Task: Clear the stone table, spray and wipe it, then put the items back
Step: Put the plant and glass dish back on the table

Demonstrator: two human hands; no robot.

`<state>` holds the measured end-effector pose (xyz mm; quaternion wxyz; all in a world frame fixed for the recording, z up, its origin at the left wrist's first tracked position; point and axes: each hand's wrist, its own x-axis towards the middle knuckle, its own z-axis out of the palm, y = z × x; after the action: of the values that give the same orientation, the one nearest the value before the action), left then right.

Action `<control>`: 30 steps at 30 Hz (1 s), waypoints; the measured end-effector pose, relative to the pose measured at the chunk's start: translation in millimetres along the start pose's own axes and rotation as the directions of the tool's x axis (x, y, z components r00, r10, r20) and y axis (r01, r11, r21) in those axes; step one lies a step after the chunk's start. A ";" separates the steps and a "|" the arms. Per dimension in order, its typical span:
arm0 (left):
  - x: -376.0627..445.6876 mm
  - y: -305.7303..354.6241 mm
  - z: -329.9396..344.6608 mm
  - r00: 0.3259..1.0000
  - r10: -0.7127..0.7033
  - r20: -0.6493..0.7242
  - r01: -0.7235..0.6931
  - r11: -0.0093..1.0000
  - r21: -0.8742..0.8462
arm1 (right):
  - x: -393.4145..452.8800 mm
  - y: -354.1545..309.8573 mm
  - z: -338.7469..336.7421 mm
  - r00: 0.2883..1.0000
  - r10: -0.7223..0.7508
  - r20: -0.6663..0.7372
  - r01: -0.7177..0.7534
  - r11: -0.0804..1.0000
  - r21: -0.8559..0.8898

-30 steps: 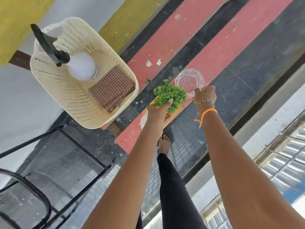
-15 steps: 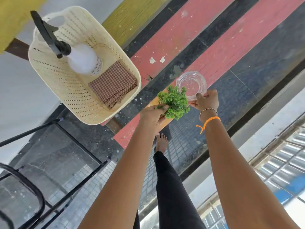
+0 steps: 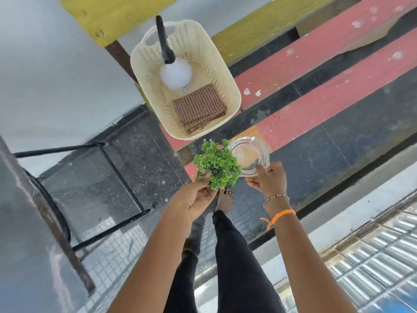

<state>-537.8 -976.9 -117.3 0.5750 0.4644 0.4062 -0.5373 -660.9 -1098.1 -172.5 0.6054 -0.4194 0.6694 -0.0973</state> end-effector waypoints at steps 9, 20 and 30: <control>-110.5 41.7 -118.5 0.948 0.233 0.217 -0.222 0.972 -0.074 | -142.0 -6.3 75.8 0.951 -0.203 0.235 0.196 0.979 0.052; -222.0 92.1 -302.2 0.828 0.495 0.264 -0.397 0.849 -0.348 | -320.1 21.6 204.3 0.823 -0.333 0.460 0.333 0.939 0.084; -268.9 137.5 -392.3 0.799 0.585 0.138 -0.499 0.774 -0.389 | -391.2 37.0 293.8 0.737 -0.362 0.571 0.414 0.909 0.043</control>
<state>-413.4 -532.7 62.2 0.8226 0.3861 0.2624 -0.3247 -448.4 -698.1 16.2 0.7239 -0.5850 0.3603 -0.0631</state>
